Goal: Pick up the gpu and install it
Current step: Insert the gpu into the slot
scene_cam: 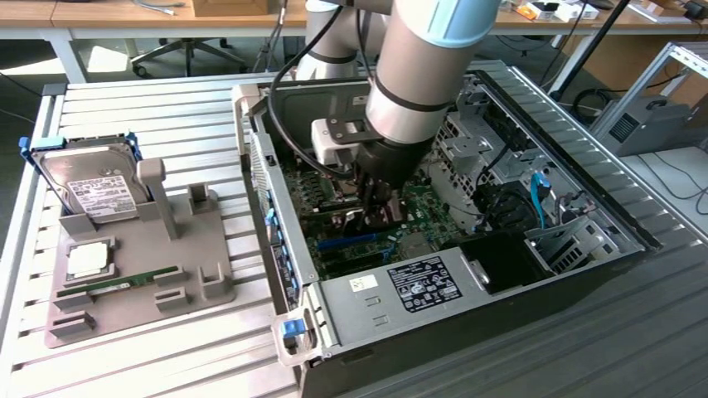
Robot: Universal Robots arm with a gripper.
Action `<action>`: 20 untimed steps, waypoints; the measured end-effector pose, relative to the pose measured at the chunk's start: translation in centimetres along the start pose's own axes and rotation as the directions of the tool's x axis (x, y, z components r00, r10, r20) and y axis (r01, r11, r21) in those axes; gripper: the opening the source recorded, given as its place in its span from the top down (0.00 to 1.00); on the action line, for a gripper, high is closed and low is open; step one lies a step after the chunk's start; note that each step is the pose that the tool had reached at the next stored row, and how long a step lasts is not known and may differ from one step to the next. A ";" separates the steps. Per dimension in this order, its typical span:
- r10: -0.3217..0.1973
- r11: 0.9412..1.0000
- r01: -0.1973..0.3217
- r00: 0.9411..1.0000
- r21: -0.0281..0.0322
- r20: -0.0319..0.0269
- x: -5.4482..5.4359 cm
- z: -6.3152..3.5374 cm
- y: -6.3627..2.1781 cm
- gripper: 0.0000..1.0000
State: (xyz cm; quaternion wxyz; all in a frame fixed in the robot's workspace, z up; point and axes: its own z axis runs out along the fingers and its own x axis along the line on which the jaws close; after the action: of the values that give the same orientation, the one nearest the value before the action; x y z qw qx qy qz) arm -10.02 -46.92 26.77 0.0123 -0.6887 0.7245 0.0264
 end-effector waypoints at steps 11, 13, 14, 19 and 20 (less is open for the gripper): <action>0.000 1.000 0.000 1.000 0.000 0.000 -0.1 0.50 0.26 0.73; 0.000 1.000 0.000 1.000 0.000 0.000 -0.1 0.55 0.29 0.73; 0.000 1.000 0.000 1.000 0.000 0.000 -0.1 0.60 0.34 0.73; 0.000 1.000 0.000 1.000 0.000 0.000 -0.1 0.90 0.36 0.73; 0.000 1.000 0.000 1.000 0.000 0.000 0.0 0.96 0.36 0.73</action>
State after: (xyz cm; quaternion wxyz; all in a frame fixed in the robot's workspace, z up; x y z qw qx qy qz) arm -10.40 -46.81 25.82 0.0121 -0.6887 0.7244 0.0265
